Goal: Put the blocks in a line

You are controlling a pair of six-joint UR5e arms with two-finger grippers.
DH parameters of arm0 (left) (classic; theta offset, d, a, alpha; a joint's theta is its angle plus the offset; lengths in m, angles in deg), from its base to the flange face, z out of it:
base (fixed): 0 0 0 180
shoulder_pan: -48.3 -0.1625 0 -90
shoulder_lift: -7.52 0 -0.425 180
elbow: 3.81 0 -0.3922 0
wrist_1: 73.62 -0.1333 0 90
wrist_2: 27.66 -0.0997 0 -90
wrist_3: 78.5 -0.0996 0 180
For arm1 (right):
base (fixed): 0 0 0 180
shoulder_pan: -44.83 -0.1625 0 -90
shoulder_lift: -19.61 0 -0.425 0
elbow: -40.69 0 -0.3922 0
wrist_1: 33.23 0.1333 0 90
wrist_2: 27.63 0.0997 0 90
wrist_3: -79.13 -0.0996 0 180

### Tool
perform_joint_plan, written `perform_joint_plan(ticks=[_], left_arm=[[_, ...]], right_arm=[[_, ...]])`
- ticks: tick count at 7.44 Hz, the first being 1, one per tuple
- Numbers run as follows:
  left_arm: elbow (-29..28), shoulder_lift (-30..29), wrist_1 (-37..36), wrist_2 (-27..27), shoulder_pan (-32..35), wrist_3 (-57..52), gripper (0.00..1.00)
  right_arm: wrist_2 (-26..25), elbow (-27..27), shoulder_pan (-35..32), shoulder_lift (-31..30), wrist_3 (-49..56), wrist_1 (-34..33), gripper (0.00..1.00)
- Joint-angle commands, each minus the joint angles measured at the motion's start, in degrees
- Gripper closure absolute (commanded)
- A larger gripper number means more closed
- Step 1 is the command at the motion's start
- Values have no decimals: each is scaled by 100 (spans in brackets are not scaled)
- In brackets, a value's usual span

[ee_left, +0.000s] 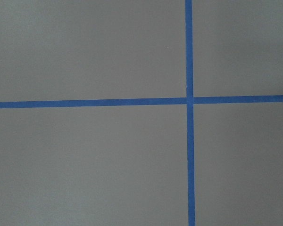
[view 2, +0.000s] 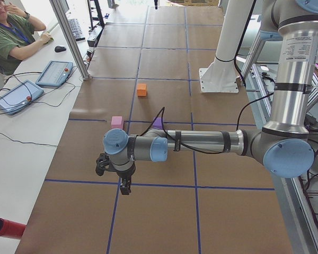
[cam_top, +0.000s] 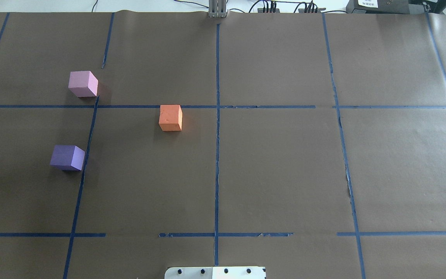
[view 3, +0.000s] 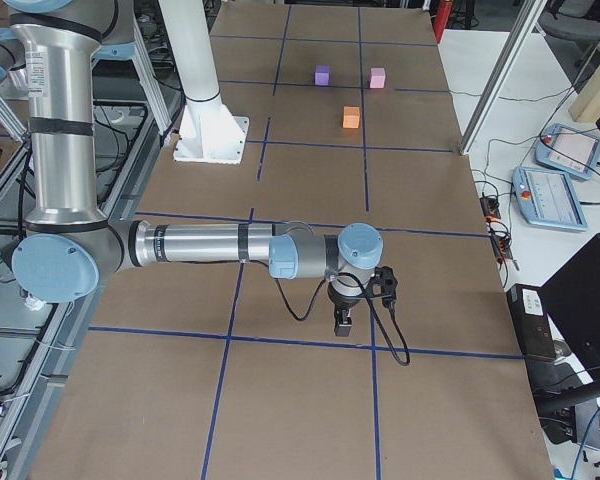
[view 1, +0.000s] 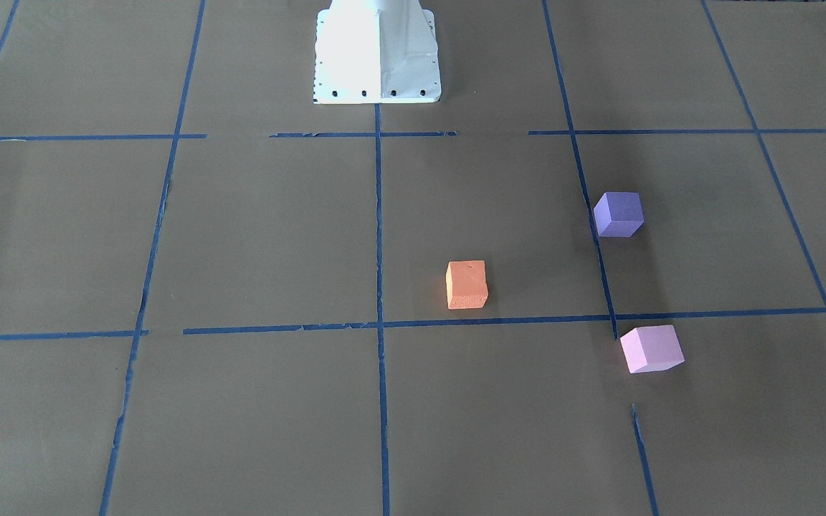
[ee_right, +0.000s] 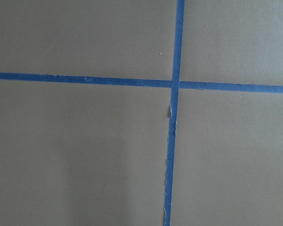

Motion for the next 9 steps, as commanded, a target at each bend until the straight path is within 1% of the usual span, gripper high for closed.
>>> perform_joint_plan(ticks=[1, 3, 4, 5, 6, 7, 8, 9], left_arm=[[88, 21, 0, -4, 15, -2, 0], [106, -154, 0, -30, -46, 76, 0], [324, -451, -44, -326, -64, 77, 0], [744, -506, -44, -338, -64, 103, 0], [974, -541, -44, -268, -220, 512, 0], [1246, -716, -53, -198, -605, 1195, 0], [1719, -874, -192, -206, -1000, 1793, 0], [2019, -1206, -385, -180, -1335, 2182, 0]], right_arm=[[0, 0, 0, 0, 1, 0, 0], [0, 0, 0, 0, 1, -9, 0], [0, 0, 0, 0, 1, 0, 0], [0, 0, 0, 0, -8, 0, 0], [0, 0, 0, 0, 0, 0, 0], [0, 0, 0, 0, -8, 0, 0], [0, 0, 0, 0, -8, 0, 0], [0, 0, 0, 0, 0, 0, 0]])
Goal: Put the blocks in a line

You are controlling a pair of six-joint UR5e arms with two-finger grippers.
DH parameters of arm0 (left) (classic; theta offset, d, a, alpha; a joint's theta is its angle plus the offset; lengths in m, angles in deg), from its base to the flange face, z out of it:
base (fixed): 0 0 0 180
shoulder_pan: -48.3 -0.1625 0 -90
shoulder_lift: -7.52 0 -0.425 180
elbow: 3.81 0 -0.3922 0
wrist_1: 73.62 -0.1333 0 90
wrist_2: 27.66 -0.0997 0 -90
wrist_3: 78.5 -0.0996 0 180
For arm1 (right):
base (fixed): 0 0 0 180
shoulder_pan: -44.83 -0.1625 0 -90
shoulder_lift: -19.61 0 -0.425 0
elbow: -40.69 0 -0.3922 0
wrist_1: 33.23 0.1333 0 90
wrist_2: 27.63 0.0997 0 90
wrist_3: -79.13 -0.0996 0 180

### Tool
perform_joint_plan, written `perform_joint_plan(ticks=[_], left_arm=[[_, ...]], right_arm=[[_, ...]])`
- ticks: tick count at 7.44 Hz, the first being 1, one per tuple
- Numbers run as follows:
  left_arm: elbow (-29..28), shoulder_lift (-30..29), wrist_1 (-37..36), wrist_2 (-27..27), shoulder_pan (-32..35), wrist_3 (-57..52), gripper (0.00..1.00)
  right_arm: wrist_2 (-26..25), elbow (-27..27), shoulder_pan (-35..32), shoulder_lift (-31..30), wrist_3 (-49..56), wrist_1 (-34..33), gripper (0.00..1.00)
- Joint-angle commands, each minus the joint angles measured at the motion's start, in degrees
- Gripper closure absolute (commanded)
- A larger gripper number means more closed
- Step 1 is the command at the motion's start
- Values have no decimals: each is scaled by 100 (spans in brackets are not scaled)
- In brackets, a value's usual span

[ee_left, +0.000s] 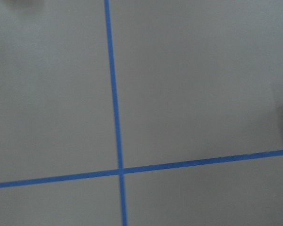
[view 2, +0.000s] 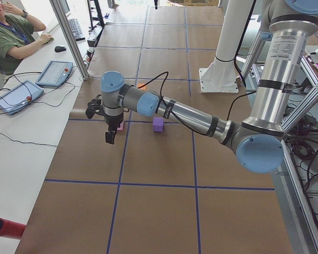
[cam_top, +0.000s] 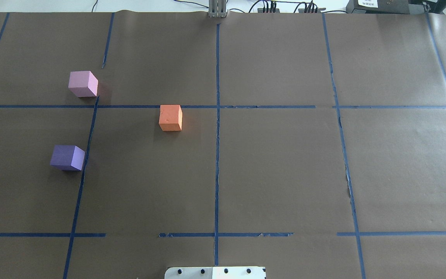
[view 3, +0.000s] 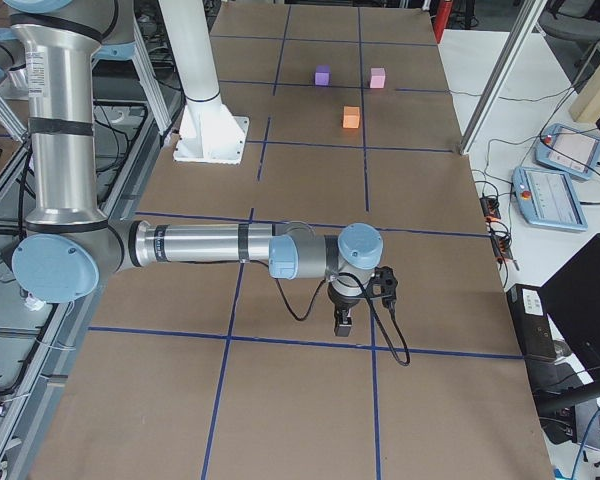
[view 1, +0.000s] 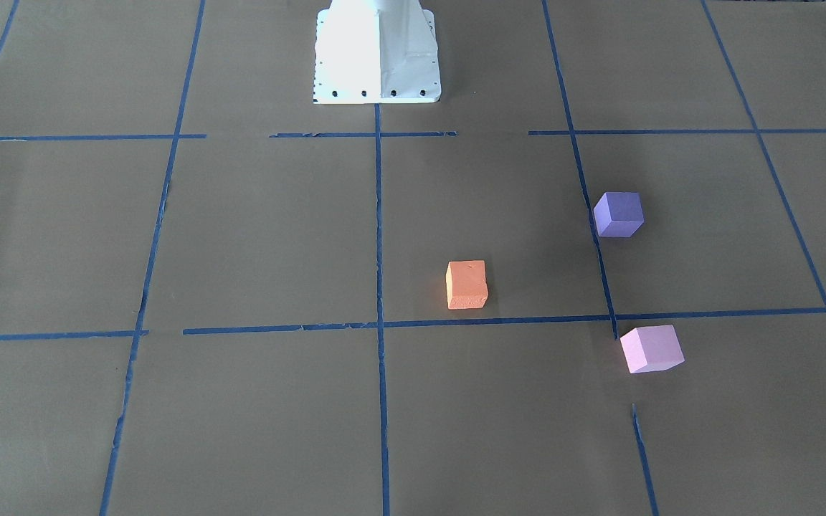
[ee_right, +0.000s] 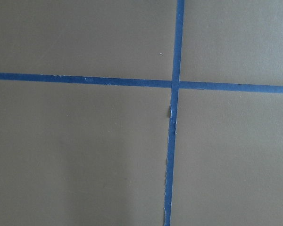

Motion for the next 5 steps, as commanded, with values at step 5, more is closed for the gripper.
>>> perform_joint_plan(ticks=[5], left_arm=[[134, -1795, -214, -583, -2859, 2816, 0]], right_arm=[[0, 0, 0, 0, 6, 0, 0]])
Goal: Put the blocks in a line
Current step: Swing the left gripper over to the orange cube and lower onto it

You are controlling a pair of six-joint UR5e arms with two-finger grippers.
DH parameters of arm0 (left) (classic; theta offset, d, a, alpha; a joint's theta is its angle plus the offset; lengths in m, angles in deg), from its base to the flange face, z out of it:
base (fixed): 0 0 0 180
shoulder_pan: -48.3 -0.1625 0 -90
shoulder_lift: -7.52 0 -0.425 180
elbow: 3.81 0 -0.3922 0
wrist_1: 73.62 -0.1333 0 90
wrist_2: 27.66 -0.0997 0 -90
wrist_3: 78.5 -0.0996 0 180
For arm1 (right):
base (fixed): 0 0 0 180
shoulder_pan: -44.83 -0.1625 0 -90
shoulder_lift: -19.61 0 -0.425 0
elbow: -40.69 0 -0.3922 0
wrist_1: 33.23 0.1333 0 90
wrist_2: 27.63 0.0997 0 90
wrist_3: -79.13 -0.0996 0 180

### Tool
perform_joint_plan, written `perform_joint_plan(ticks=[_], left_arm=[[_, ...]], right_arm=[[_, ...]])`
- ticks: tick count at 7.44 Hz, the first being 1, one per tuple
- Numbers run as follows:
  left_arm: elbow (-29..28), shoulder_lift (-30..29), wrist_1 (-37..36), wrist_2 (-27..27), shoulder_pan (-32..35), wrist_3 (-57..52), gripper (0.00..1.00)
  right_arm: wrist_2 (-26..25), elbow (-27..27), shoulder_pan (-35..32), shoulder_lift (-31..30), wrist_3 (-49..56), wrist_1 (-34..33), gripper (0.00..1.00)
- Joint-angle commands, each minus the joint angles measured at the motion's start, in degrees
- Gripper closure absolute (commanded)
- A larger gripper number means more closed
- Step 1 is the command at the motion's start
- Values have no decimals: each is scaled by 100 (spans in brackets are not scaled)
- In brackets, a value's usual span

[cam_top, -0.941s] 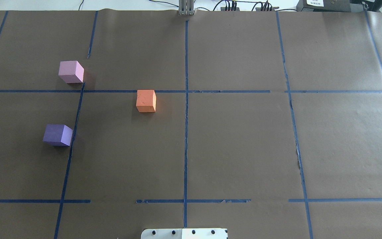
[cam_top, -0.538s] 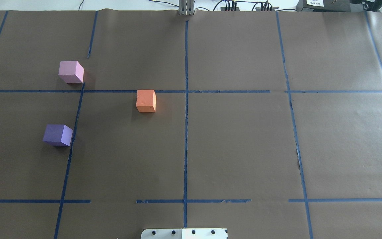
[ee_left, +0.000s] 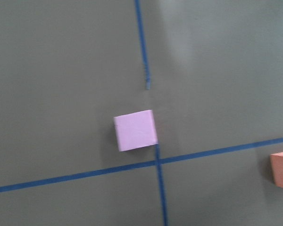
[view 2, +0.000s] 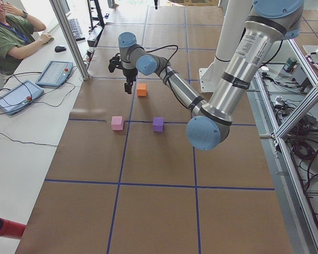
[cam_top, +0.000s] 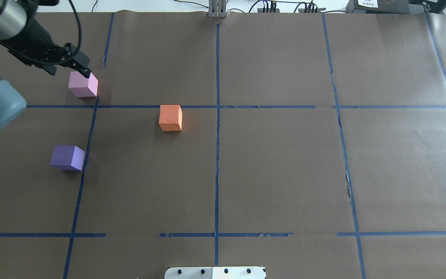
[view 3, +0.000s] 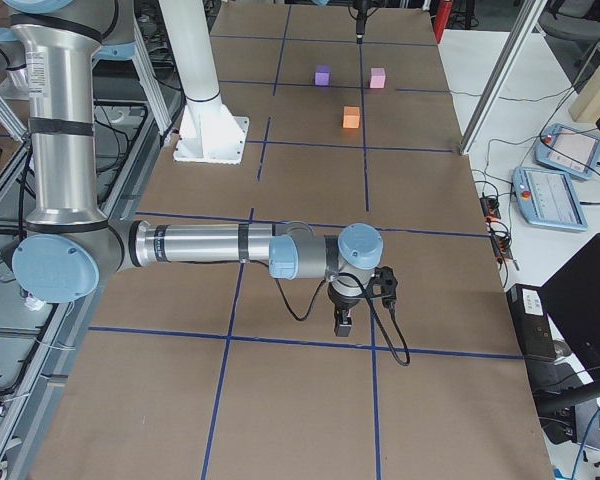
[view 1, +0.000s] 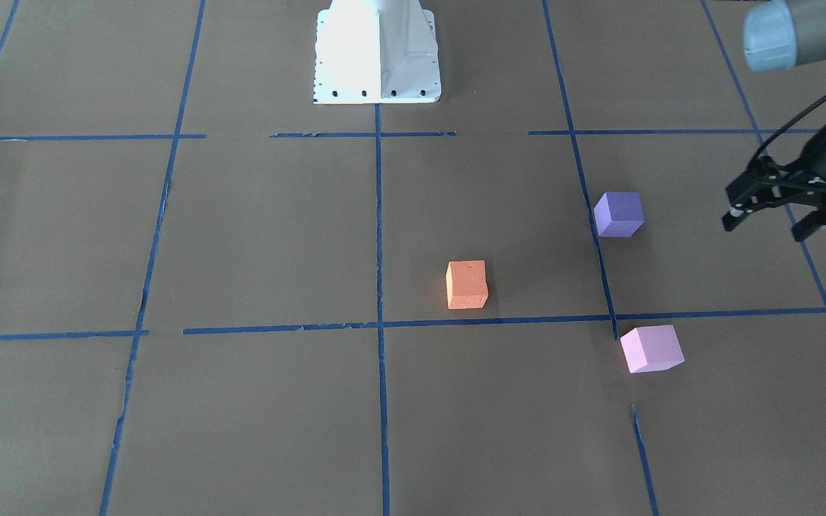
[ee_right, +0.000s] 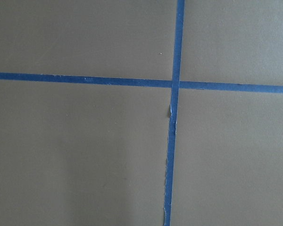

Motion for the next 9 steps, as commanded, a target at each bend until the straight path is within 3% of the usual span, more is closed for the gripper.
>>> perform_joint_plan(ticks=[1, 3, 9], left_arm=[[-402, -452, 45, -936, -929, 489, 0], [-1314, -1067, 228, -1003, -1214, 1067, 0], [-2380, -1614, 958, -1020, -1522, 1914, 0]], right_arm=[[0, 0, 0, 0, 1, -9, 0], [0, 0, 0, 0, 1, 0, 0], [0, 0, 0, 0, 1, 0, 0]])
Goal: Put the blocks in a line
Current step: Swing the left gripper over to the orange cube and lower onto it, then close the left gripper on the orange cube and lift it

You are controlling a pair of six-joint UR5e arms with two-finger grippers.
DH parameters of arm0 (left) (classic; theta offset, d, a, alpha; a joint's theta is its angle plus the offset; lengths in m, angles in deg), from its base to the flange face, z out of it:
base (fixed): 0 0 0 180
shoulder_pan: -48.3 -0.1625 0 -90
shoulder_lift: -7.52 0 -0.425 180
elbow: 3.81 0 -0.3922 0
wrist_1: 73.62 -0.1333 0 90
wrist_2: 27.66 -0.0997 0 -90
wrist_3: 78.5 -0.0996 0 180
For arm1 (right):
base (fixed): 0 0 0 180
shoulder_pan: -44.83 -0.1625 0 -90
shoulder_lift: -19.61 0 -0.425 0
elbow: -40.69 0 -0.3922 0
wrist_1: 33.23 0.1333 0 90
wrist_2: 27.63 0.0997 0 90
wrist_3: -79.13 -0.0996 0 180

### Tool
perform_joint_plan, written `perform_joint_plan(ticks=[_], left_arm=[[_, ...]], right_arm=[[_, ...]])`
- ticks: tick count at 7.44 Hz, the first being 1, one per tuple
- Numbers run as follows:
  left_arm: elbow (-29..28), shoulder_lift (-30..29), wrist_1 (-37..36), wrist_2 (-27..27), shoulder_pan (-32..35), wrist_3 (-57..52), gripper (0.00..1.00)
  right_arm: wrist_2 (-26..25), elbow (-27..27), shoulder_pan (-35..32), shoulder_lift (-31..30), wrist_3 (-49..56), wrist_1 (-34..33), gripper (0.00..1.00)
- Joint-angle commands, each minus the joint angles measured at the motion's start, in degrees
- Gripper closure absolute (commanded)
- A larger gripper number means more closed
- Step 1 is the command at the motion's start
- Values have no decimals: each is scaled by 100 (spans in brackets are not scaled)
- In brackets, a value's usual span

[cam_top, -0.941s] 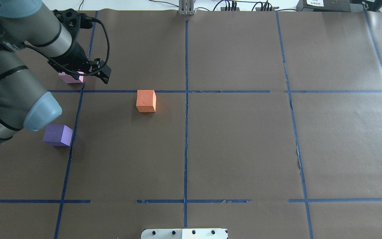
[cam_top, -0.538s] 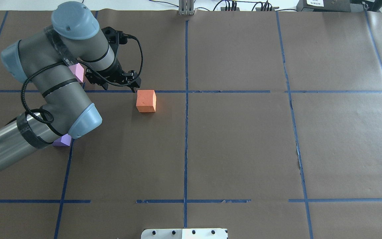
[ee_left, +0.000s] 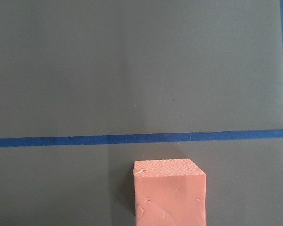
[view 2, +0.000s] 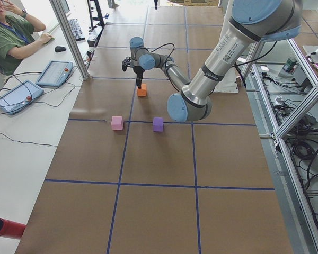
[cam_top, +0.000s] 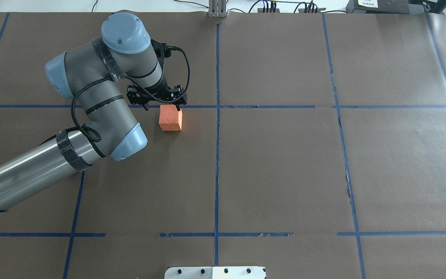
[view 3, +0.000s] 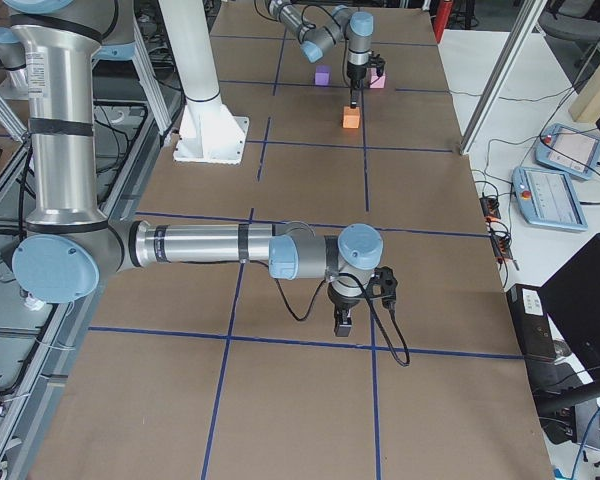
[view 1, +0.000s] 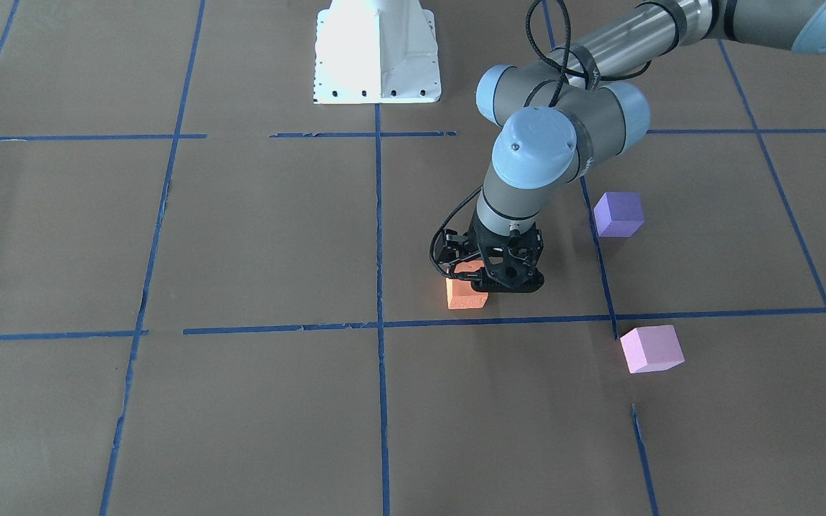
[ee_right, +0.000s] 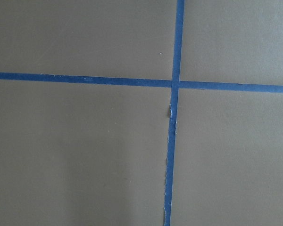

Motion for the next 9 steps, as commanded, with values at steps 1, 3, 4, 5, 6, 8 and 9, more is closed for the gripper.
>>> perform_joint_plan(ticks=[1, 3, 4, 5, 6, 8, 9], left_arm=[[-239, -35, 278, -2, -26, 102, 0], [-397, -44, 383, -11, -61, 102, 0], [-546, -35, 593, -11, -113, 154, 0], [-565, -9, 639, -37, -218, 250, 0], [-600, 0, 674, -63, -271, 260, 0], [-583, 26, 744, -169, -377, 312, 0], [-583, 18, 745, -169, -377, 356, 8]], right_arm=[[0, 0, 0, 0, 1, 4, 0], [0, 0, 0, 0, 1, 4, 0], [0, 0, 0, 0, 1, 4, 0], [0, 0, 0, 0, 1, 4, 0], [0, 0, 0, 0, 1, 4, 0], [0, 0, 0, 0, 1, 4, 0], [0, 0, 0, 0, 1, 4, 0]])
